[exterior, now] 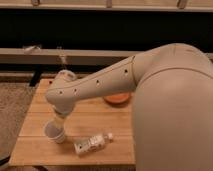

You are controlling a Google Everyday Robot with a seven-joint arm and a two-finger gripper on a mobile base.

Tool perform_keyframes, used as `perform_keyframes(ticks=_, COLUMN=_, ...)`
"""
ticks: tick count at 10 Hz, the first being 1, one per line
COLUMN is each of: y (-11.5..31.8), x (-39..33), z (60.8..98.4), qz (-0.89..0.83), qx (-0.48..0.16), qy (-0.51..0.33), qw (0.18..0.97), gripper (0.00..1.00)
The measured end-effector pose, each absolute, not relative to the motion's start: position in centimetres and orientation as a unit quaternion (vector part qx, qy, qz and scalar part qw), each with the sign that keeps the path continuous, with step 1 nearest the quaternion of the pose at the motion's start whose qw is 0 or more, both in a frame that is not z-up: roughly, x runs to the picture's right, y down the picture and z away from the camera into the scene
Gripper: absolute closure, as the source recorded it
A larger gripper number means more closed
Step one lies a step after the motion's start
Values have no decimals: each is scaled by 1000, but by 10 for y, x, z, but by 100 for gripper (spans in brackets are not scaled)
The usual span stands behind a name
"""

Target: Place the ceramic cup in the ceramic bowl

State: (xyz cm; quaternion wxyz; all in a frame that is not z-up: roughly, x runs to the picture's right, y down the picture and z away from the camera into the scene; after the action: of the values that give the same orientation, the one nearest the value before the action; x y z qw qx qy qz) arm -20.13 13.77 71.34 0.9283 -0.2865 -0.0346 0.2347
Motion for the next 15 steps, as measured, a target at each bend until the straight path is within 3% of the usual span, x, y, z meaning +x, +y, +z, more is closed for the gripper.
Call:
perform_keyframes(ticks=8, y=167, x=-228, z=752, qz=217, qx=-301, qy=-31, qw=928, gripper=23)
perform_keyframes(ticks=12, y=171, x=-226, z=760, qz=211, qx=-303, qy=-26, qw=929, gripper=63)
perform_keyframes(ticks=15, y=148, x=-218, z=735, qz=215, qx=-309, qy=-51, qw=925, gripper=92)
